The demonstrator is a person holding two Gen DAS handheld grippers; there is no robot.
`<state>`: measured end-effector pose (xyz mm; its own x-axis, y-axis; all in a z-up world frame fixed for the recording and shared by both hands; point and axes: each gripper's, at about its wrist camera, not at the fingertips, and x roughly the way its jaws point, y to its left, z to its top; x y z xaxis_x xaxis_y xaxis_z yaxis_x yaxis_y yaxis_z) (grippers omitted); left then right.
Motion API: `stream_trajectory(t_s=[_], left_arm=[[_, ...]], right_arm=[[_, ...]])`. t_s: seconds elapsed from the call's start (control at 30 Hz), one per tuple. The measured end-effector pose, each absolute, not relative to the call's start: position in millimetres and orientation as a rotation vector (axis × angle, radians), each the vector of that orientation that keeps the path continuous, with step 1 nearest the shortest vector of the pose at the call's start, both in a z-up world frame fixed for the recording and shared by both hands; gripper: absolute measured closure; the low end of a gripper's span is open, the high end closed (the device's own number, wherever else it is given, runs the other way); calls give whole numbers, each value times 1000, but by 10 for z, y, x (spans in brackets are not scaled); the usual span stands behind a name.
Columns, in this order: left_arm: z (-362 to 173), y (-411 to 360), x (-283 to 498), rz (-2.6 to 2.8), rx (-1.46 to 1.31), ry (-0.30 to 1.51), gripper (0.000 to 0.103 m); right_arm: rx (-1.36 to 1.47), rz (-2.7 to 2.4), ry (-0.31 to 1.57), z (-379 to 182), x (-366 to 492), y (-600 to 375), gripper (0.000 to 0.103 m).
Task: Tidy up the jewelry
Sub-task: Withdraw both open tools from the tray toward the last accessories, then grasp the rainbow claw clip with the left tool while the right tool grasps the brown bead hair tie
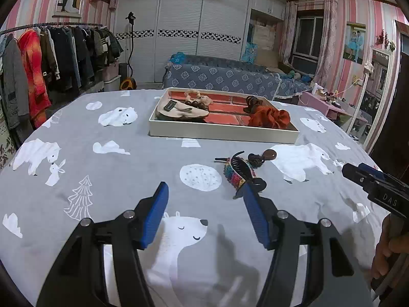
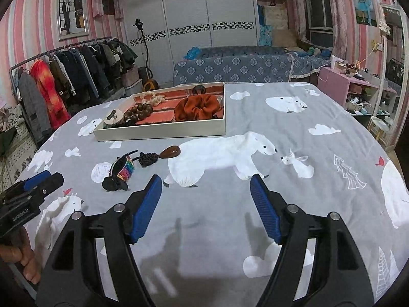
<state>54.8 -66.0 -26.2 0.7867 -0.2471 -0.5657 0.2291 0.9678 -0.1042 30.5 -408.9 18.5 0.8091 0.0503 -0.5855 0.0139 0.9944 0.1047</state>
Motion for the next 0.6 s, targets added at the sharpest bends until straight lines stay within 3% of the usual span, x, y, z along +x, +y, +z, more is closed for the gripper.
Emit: stream_trajectory(t_s=[0.6], left_arm=[[-287,-767,727,-285,-15,639,43]], right_arm=[[106,23,636,189,367,-4118,32]])
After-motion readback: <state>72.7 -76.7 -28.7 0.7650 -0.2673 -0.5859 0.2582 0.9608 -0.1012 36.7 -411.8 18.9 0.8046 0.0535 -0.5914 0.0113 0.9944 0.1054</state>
